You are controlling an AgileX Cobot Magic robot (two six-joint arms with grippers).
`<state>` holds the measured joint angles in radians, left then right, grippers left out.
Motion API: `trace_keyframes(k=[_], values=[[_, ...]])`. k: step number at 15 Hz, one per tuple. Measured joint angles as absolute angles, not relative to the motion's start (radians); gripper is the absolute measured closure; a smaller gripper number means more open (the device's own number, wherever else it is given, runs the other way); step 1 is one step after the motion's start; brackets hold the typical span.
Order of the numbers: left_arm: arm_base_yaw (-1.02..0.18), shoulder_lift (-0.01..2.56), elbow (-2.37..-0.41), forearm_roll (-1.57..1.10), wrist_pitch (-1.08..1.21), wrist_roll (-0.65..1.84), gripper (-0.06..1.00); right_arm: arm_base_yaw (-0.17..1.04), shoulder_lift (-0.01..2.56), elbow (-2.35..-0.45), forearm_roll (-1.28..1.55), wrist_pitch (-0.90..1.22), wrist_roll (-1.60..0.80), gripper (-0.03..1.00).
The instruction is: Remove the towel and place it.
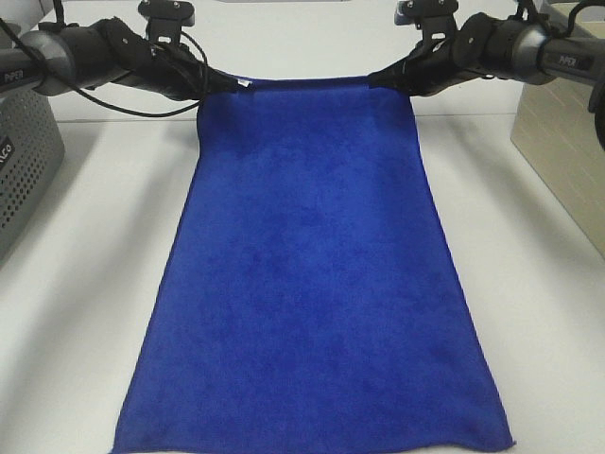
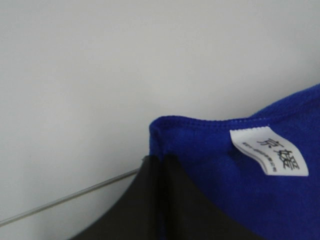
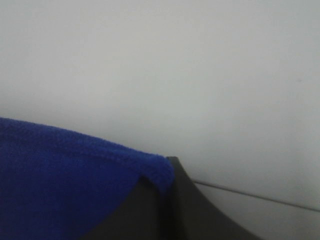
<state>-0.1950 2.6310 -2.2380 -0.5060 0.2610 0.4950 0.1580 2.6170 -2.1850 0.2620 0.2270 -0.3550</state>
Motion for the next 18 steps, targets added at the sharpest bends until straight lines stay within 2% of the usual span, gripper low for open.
trace_keyframes(k=[9, 11, 13, 15, 16, 18], values=[[-0.197, 2.679, -2.238, -0.507, 0.197, 0.495, 0.94, 0.158, 2.666, -2.185, 0.264, 0.193, -0.352, 0.94], [-0.197, 2.682, -2.238, -0.507, 0.189, 0.495, 0.94, 0.158, 2.675, -2.185, 0.265, 0.194, -0.352, 0.87], [-0.197, 2.685, -2.238, -0.504, 0.187, 0.495, 0.92, 0.158, 2.676, -2.185, 0.266, 0.196, -0.352, 0.73], [-0.197, 2.687, -2.238, -0.497, 0.186, 0.495, 0.81, 0.158, 2.676, -2.185, 0.282, 0.224, -0.352, 0.51], [-0.197, 2.687, -2.238, -0.496, 0.185, 0.495, 0.65, 0.158, 2.676, -2.185, 0.283, 0.287, -0.352, 0.36], [-0.197, 2.687, -2.238, -0.494, 0.185, 0.495, 0.40, 0.157, 2.674, -2.185, 0.281, 0.356, -0.352, 0.28]])
